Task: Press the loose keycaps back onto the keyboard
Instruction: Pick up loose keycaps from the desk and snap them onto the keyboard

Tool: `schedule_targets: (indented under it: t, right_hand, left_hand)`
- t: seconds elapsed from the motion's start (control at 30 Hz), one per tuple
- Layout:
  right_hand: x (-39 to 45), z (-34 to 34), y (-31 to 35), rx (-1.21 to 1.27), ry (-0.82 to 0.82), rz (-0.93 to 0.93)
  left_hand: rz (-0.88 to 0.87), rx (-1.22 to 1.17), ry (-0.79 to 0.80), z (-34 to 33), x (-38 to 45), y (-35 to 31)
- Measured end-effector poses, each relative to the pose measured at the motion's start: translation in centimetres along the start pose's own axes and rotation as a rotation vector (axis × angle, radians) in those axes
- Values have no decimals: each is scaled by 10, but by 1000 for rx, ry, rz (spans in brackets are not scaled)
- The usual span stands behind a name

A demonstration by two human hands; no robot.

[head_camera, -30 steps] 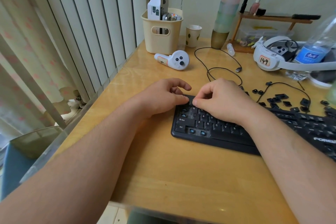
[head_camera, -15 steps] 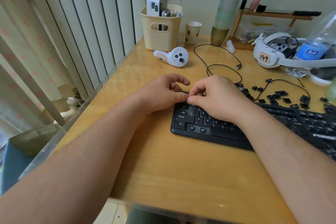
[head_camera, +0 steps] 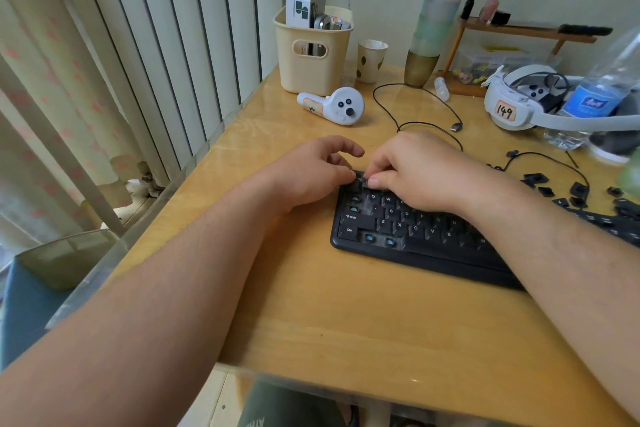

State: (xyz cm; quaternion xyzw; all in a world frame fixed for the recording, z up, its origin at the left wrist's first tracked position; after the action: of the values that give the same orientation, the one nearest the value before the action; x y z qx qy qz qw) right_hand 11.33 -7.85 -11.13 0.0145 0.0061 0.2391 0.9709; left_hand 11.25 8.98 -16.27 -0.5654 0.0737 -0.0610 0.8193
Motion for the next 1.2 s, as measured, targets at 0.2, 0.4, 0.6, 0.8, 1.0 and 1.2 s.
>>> schedule_targets:
  t: [0.2,0.4,0.6,0.8,1.0,1.2]
  right_hand:
    - [-1,-8,-5,26,-40,8]
    - [-4,-9,-9,180,-31,-29]
    - [0,-4,0,71,-9,-82]
    - [7,8,16,-62,80,-105]
    - [12,9,10,130,160,-180]
    - [10,-1,-4,348,123,-255]
  left_hand:
    - [-15,42,-18,-2,-3,-3]
    - [-17,64,-30,-1,-2,-4]
    - [-26,68,-32,-1,-1,-1]
    - [-52,58,-51,-3,2,0]
    - [-29,14,-23,-2,3,-2]
    - [-19,22,-4,-1,4,1]
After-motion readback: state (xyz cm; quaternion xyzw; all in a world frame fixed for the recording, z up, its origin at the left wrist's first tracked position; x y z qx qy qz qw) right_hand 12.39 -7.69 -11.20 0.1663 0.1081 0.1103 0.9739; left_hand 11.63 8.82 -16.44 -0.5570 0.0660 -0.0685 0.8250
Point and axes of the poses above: each hand's wrist, its own x-axis towards the middle knuckle, its own z-axis out of the back of the hand, y = z × x, the point moved 3 cm from there along x, towards the middle knuckle, and after that the axes turned 8 degrees about -x, right-handed, at the moved point
